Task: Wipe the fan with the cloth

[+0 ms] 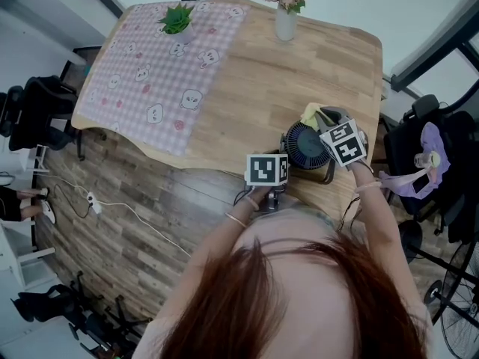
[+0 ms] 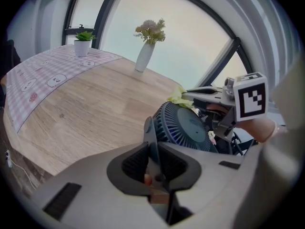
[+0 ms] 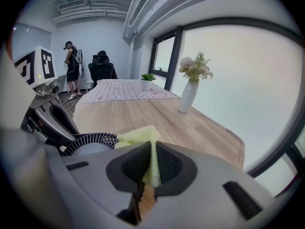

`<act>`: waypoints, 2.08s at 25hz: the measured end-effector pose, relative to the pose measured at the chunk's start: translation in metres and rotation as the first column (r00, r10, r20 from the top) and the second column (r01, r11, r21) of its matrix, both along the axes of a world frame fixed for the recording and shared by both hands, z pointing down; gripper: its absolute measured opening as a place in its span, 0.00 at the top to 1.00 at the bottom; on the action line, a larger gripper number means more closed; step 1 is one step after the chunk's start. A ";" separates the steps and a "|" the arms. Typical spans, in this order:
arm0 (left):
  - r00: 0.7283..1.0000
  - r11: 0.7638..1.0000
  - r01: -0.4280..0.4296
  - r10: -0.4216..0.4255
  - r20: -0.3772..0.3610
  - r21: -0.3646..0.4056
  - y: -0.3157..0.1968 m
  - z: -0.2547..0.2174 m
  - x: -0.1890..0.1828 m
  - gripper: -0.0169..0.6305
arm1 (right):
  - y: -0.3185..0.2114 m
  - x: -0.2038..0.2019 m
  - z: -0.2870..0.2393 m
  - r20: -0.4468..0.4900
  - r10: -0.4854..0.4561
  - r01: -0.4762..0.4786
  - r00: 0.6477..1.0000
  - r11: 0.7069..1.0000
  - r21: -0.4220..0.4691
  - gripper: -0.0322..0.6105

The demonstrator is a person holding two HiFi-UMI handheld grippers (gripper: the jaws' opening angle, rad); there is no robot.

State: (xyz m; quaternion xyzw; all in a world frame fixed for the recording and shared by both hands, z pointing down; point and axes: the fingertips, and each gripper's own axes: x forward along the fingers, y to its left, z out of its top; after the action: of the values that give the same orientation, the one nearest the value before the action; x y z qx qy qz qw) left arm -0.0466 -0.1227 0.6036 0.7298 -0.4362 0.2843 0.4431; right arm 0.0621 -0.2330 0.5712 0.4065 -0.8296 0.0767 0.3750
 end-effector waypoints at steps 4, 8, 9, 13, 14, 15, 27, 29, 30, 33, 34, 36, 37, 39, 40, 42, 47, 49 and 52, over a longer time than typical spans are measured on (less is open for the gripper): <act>0.996 0.997 -0.019 0.013 0.085 0.072 -0.006 0.000 -0.003 0.91 | 0.001 0.016 0.001 0.013 0.055 -0.055 0.998 0.998 0.004 0.91; 0.995 0.996 0.002 -0.011 0.102 0.090 -0.010 -0.001 -0.005 0.91 | 0.004 0.019 -0.005 0.065 0.093 -0.094 0.993 0.996 0.010 0.91; 0.995 0.996 0.021 -0.029 0.096 0.091 -0.012 -0.001 -0.007 0.91 | 0.005 0.019 -0.008 0.080 0.099 -0.100 0.992 0.995 0.013 0.91; 0.990 0.989 0.112 -0.119 0.071 0.098 -0.021 -0.001 -0.016 0.91 | 0.005 0.014 -0.023 0.152 0.125 -0.131 0.980 0.991 0.029 0.91; 0.988 0.986 0.136 -0.142 0.061 0.096 -0.023 -0.001 -0.017 0.91 | 0.005 0.012 -0.028 0.171 0.127 -0.136 0.977 0.990 0.039 0.91; 0.985 0.983 0.158 -0.163 0.050 0.092 -0.025 -0.001 -0.019 0.91 | 0.005 0.008 -0.034 0.189 0.124 -0.136 0.974 0.989 0.052 0.91; 0.968 0.965 0.249 -0.249 -0.017 0.077 -0.034 -0.001 -0.017 0.90 | 0.043 -0.098 -0.031 0.147 -0.221 0.221 0.964 0.975 0.019 0.91; 0.970 0.966 0.241 -0.242 -0.002 0.094 -0.033 -0.001 -0.017 0.90 | 0.047 -0.101 -0.018 0.114 -0.229 0.232 0.967 0.973 -0.008 0.91; 0.971 0.966 0.237 -0.239 0.007 0.104 -0.033 -0.001 -0.017 0.90 | 0.047 -0.099 -0.013 0.088 -0.232 0.234 0.969 0.972 -0.008 0.91; 0.970 0.965 0.239 -0.241 0.007 0.111 -0.033 -0.001 -0.017 0.90 | 0.047 -0.098 -0.009 0.042 -0.241 0.240 0.970 0.971 0.009 0.91; 0.970 0.964 0.241 -0.243 0.002 0.108 -0.034 -0.001 -0.017 0.90 | 0.046 -0.097 -0.009 0.039 -0.239 0.239 0.970 0.971 0.011 0.91; 0.970 0.965 0.242 -0.243 -0.007 0.102 -0.035 -0.002 -0.016 0.90 | 0.046 -0.096 -0.010 0.035 -0.233 0.232 0.972 0.973 0.012 0.91; 0.970 0.965 0.242 -0.243 -0.010 0.101 -0.034 -0.002 -0.015 0.90 | 0.046 -0.095 -0.010 0.033 -0.229 0.229 0.973 0.973 0.014 0.91; 0.971 0.966 0.241 -0.241 -0.014 0.097 -0.034 -0.001 -0.013 0.90 | 0.046 -0.091 -0.010 0.029 -0.221 0.220 0.975 0.975 0.017 0.91; 0.971 0.966 0.240 -0.239 -0.015 0.096 -0.034 -0.001 -0.013 0.90 | 0.046 -0.089 -0.010 0.029 -0.215 0.214 0.976 0.977 0.018 0.91; 0.971 0.966 0.238 -0.238 -0.018 0.097 -0.034 -0.002 -0.011 0.90 | 0.046 -0.084 -0.011 0.030 -0.200 0.200 0.979 0.980 0.021 0.91; 0.971 0.966 0.238 -0.238 -0.020 0.097 -0.035 -0.001 -0.012 0.90 | 0.047 -0.075 -0.011 0.040 -0.158 0.157 0.987 0.987 0.027 0.91; 0.971 0.967 0.237 -0.236 -0.021 0.098 -0.035 -0.001 -0.012 0.90 | 0.046 -0.069 -0.011 0.053 -0.133 0.132 0.990 0.991 0.019 0.91; 0.971 0.967 0.238 -0.237 -0.022 0.095 -0.035 0.000 -0.012 0.90 | 0.046 -0.059 -0.011 0.072 -0.103 0.103 0.992 0.995 0.007 0.91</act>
State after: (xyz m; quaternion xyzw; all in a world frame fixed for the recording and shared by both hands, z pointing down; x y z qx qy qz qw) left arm -0.0583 -0.1575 0.6032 0.6944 -0.5314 0.2037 0.4404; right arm 0.0027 -0.1867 0.5605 0.3605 -0.8627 0.0709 0.3475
